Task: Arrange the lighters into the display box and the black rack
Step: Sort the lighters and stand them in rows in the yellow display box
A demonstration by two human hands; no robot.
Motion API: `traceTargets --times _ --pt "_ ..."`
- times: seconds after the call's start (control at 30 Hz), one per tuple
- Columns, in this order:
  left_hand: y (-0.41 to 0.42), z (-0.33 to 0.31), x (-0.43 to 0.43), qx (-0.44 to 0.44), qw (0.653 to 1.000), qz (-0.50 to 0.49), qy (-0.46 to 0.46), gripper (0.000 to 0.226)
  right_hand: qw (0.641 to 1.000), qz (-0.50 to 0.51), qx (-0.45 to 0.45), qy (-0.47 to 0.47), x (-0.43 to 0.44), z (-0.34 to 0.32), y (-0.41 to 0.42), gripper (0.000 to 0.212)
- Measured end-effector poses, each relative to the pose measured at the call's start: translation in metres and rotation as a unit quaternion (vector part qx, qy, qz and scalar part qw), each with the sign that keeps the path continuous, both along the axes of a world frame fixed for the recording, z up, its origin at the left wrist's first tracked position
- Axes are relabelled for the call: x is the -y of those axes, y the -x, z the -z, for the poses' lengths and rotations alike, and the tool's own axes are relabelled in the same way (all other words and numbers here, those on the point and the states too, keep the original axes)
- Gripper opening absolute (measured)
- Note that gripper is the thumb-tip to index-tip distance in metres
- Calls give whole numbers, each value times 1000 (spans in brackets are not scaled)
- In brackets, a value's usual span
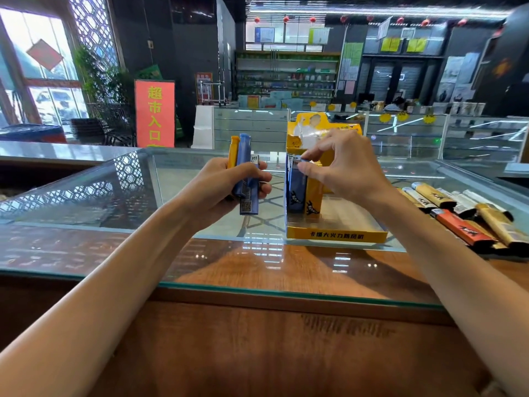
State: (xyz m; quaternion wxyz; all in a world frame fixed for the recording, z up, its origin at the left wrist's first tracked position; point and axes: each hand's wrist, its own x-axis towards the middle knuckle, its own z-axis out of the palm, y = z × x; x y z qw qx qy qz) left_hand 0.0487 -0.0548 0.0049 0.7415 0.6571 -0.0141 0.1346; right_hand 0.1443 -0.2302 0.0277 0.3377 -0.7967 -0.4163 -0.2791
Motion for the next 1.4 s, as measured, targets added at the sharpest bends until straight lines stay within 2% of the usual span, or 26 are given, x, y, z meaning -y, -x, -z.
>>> traceTargets --times 0.17,0.47,0.7,0.77,0.83,1.0,1.13,1.27,1.4 --pt "0 1 0 4 1000 16 7 18 1000 2 2 -25 -6 2 3 13" --pt "1 1 2 6 999 41 -18 21 998 46 17 50 -8 -2 1 15" --pt "4 1 4 1 995 97 -14 18 997 49 33 52 -6 2 0 21" --pt "5 1 6 6 993 120 -18 21 999 22 28 18 -4 0 3 18" --pt "6 1 7 11 991 130 -24 22 999 -47 -7 -23 -3 -4 9 16" --pt "5 0 9 20 991 128 -42 25 983 -154 -97 16 -6 -6 19 20" --pt "4 2 9 29 990 131 -39 25 967 -192 -169 10 -4 -7 20 14" --pt "2 4 8 14 989 142 -37 27 967 -199 -160 -3 -3 -7 19 9" --pt "2 7 8 -3 988 135 -75 26 967 -198 -160 -23 -1 -10 17 1"
